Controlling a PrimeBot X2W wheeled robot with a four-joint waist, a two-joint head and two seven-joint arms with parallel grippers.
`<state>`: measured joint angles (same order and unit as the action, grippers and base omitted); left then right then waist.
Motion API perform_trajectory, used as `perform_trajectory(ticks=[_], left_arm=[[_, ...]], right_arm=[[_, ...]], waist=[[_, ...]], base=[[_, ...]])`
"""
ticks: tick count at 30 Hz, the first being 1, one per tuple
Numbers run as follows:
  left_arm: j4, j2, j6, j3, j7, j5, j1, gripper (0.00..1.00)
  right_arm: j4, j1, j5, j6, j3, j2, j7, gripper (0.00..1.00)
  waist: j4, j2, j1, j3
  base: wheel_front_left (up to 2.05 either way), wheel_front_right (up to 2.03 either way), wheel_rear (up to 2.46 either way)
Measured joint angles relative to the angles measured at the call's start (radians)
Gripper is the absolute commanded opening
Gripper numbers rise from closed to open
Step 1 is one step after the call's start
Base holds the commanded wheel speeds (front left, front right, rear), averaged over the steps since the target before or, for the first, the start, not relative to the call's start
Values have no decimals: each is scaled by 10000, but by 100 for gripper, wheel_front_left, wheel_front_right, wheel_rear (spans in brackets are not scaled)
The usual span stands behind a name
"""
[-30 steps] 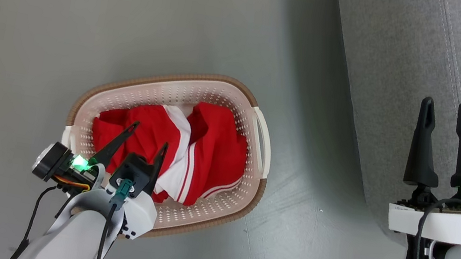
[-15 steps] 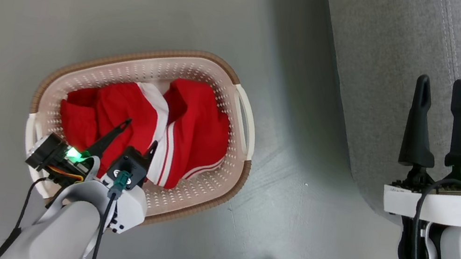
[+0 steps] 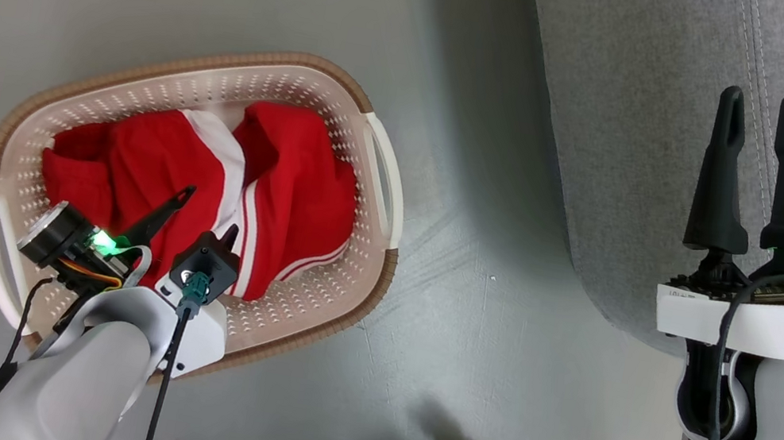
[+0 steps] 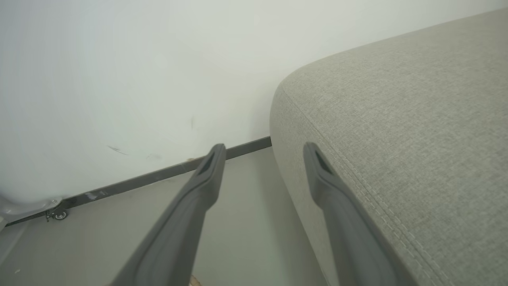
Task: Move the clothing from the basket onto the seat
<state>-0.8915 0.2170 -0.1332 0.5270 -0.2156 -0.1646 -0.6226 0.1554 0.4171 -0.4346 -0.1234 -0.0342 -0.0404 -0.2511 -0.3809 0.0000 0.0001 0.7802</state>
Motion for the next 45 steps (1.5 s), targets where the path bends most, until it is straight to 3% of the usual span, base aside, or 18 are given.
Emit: perform_trajectory(ticks=[7,15,27,31,32,45], left_arm=[[-301,56,-102,94,161,-146,-197,100],[-777,372,-872,-203,709,-249,-515,100],[-1221,420,-1444,-286,1296,-368,-616,100],[-1432,470,-1486,-263,1471,-424,-708,28],[-1450,462,-1488,-238,1515,-426,-738,0],[-1310,92,-1486,79,1434,-614,-1095,0]], right_arm=[[-2,249,-217,0,-167,2,-10,100],[4,383,-410,0,-355,4,-12,100],[35,612,-604,0,-462,6,-12,100],[56,611,-608,0,-514,6,-12,100],[56,611,-617,0,-520,6,-12,100],[125,627,-616,0,-454,6,-12,100]], waist=[[-225,0,0,268],[-505,0,0,579],[-709,0,0,786],[-726,0,0,813],[-730,0,0,815],[-685,0,0,732]], base=[[0,0,0],[0,0,0],[0,0,0],[0,0,0],[0,0,0],[0,0,0]])
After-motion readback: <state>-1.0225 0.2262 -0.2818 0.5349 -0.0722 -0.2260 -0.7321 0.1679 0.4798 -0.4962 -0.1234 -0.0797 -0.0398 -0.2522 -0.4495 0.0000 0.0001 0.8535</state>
